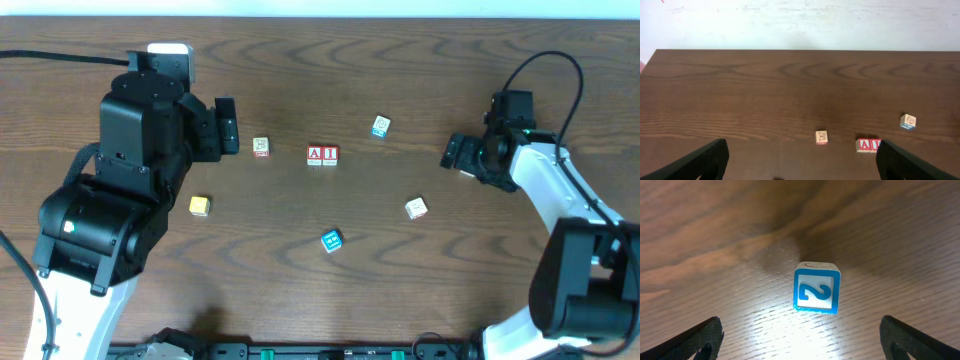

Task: Spell out Ai2
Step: 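Open the right gripper and raise it forward over the blue 2 block, then lower the right gripper and close it on the blue 2 block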

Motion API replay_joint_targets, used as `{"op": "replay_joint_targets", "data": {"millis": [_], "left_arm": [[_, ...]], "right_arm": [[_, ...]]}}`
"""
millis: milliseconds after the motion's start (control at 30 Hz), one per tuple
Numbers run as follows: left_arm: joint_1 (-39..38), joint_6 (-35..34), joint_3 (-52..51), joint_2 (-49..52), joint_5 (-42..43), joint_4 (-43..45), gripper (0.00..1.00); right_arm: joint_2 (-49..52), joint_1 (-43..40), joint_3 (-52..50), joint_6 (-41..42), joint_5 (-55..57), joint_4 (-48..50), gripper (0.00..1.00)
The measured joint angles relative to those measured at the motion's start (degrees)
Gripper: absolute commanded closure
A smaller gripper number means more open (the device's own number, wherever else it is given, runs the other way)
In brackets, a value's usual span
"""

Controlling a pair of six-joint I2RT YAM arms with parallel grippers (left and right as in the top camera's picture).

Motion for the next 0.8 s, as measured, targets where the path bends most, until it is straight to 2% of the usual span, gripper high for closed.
{"op": "replay_joint_targets", "data": {"millis": [100,233,367,433,700,800], "left_arm": [[0.0,0.0,0.0,0.0,0.0,0.0,0.05],[0.0,0.0,0.0,0.0,0.0,0.0,0.05],[0.0,0.0,0.0,0.0,0.0,0.0,0.05],[0.0,0.0,0.0,0.0,0.0,0.0,0.05],[0.0,0.0,0.0,0.0,0.0,0.0,0.05],[0.0,0.0,0.0,0.0,0.0,0.0,0.04]], "right_arm": [[1.7,-0.7,0.0,-0.4,0.4,0.4,0.04],[2.7,-1.0,0.0,-2.0,0.7,1.7,0.22],[2.8,-1.0,0.0,-3.0,1.1,2.8,0.33],[2.8,-1.0,0.0,-2.9,1.2,3.1,0.46],[2.8,-1.1,0.0,-3.9,1.4,3.6,0.61],[2.8,-1.1,0.0,-4.0,1.4,3.9,0.62]]}}
